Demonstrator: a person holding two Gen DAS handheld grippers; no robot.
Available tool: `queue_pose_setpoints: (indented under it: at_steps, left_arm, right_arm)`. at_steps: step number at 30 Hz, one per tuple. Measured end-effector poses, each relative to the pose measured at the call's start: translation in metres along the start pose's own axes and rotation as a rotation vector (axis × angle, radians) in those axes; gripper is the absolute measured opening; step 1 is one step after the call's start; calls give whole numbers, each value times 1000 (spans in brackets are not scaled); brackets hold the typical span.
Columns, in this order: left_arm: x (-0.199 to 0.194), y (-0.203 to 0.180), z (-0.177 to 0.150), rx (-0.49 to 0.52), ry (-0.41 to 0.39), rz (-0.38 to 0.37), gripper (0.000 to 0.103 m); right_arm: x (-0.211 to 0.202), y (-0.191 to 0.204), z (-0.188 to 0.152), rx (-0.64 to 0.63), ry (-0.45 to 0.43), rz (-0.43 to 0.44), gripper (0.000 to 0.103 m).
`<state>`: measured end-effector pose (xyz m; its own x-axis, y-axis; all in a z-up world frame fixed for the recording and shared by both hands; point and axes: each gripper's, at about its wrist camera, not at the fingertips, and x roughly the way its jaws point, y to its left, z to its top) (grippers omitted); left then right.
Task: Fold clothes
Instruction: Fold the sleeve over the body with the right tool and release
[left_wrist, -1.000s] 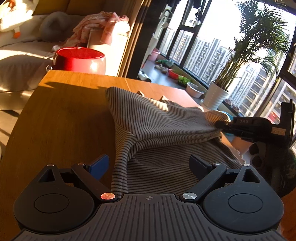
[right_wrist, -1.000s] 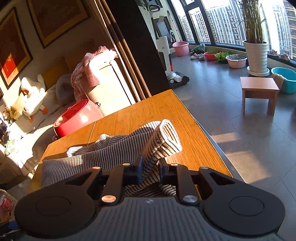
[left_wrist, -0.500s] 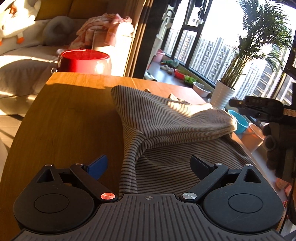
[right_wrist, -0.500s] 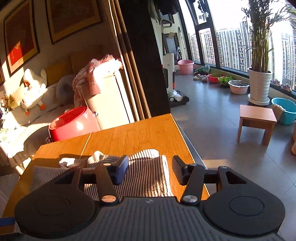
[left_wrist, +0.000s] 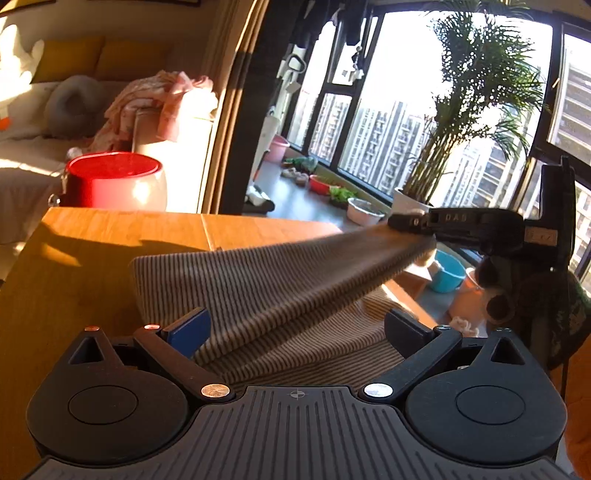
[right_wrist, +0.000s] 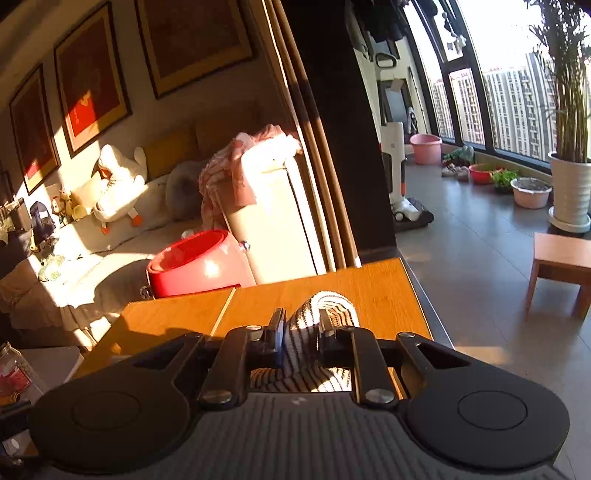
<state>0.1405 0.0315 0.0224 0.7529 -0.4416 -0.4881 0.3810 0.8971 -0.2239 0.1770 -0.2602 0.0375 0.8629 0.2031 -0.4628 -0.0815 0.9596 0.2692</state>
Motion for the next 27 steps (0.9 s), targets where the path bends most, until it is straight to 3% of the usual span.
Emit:
queue_pose_setpoints:
  at_steps: [3, 4, 6, 8, 9, 12, 14, 16, 20, 27]
  left_arm:
    - [20, 14, -6, 39, 47, 83, 103]
    - [26, 19, -8, 52, 62, 110, 102]
    - [33, 30, -10, 69, 81, 167, 102]
    - [30, 44, -6, 32, 87, 192, 102]
    - [25, 45, -3, 13, 77, 190, 102]
    - [11, 39, 5, -24, 36, 168, 102]
    - [7, 24, 10, -21, 2, 137, 102]
    - [6, 11, 12, -19, -23, 109, 102]
    - [29, 3, 1, -18, 15, 71, 102]
    - [44, 11, -17, -4, 50, 97, 103]
  right_arm:
    - [21, -22, -38, 20, 119, -74, 24]
    - [15, -29, -45, 48, 95, -66, 34]
    - [4, -32, -39, 62, 89, -53, 42]
    - [-7, -26, -34, -14, 47, -97, 50]
    - [-13, -23, -31, -49, 26, -116, 50]
    - [-26, -14, -27, -35, -28, -41, 50]
    - [-24, -6, -28, -22, -33, 11, 50]
    - [-14, -1, -37, -40, 0, 1, 50]
    - [6, 10, -55, -75, 64, -18, 54]
    - [2, 16, -58, -123, 65, -26, 63]
